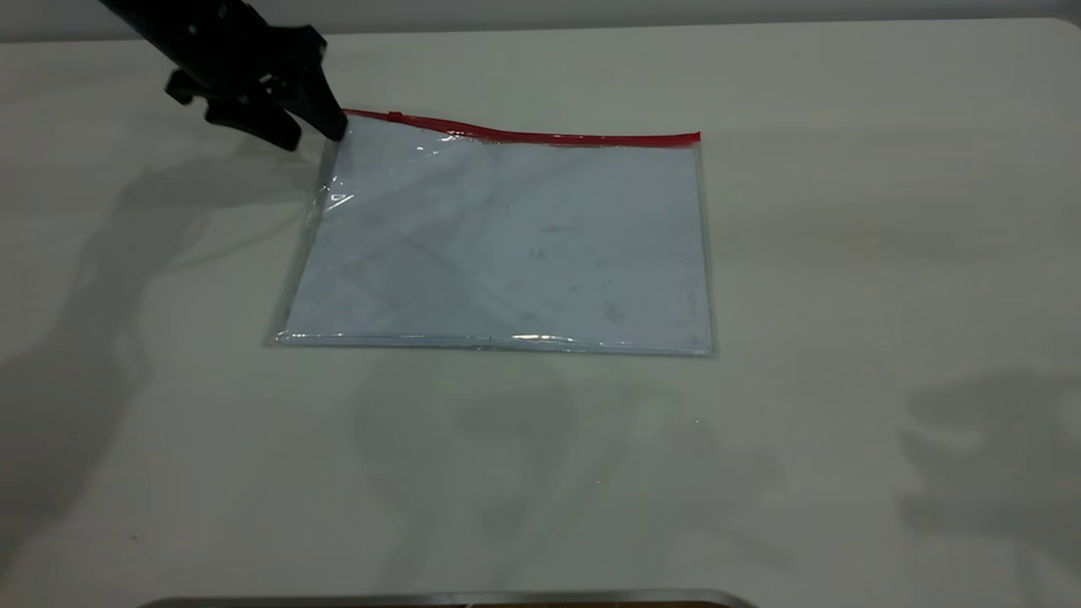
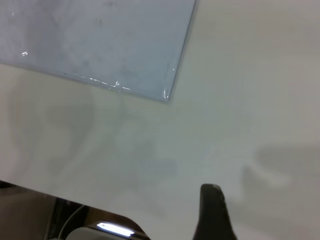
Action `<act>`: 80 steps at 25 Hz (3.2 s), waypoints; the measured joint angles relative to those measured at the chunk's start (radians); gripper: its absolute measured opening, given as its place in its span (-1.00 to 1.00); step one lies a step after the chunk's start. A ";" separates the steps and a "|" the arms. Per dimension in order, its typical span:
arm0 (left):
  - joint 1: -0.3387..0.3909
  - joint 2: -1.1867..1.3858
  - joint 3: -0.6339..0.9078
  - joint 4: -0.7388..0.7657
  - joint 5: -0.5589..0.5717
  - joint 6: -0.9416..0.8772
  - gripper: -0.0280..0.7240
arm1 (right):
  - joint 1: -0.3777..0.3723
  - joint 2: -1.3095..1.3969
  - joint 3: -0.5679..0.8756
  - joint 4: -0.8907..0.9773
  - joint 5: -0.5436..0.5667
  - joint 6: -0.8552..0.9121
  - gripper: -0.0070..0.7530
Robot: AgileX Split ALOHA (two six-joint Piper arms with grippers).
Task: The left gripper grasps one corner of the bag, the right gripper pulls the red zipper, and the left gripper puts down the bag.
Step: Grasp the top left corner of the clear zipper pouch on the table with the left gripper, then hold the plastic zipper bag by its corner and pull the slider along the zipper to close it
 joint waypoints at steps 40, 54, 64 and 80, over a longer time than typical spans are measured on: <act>-0.169 0.117 -0.400 -0.144 0.487 0.928 -0.78 | 0.182 0.589 -0.398 0.297 -0.117 -0.612 0.49; -0.334 0.117 -0.403 -0.009 0.499 1.151 -0.78 | 0.194 0.879 -0.541 0.798 0.005 -1.205 0.49; -0.352 0.117 -0.403 -0.077 0.505 1.173 -0.78 | 0.194 0.972 -0.548 1.017 0.072 -1.380 0.49; -0.353 0.117 -0.403 -0.157 0.505 1.177 -0.78 | 0.194 1.026 -0.548 1.118 0.089 -1.413 -0.07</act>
